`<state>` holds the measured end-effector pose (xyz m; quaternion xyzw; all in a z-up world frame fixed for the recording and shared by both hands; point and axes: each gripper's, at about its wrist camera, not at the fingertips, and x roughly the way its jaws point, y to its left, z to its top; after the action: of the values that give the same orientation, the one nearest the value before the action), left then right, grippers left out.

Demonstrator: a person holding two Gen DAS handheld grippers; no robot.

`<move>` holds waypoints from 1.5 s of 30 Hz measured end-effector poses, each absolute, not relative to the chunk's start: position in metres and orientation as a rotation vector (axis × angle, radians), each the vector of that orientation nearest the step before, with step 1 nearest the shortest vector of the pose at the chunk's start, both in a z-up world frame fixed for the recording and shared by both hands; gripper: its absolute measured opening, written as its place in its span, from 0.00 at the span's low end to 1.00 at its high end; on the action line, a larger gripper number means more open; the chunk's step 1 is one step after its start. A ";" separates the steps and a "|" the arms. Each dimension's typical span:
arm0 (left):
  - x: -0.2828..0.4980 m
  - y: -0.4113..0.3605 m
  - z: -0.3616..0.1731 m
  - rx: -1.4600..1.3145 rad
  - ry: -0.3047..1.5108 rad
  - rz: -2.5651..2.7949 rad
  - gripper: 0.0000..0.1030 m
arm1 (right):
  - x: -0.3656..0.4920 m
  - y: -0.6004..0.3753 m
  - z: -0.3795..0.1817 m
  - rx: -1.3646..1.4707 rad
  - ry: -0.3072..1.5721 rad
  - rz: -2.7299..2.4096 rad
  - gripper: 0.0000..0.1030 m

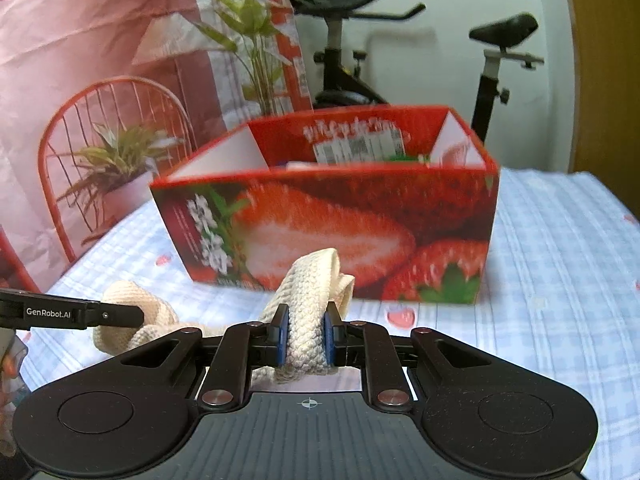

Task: Organize soft objects
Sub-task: 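Lift the cream towel with both tools over the red box, then open both tools to drop the cream towel into the box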

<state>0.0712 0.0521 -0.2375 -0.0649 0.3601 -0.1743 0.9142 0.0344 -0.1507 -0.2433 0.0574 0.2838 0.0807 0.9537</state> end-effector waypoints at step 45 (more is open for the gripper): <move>0.212 -0.033 -0.187 0.102 0.771 -0.422 0.15 | 0.184 -0.164 -0.201 -0.124 0.679 0.102 0.15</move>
<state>0.2119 -0.0331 -0.1871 0.0494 0.3733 -0.2040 0.9037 0.1836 -0.1644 -0.2013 -0.0605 0.3326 0.0499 0.9398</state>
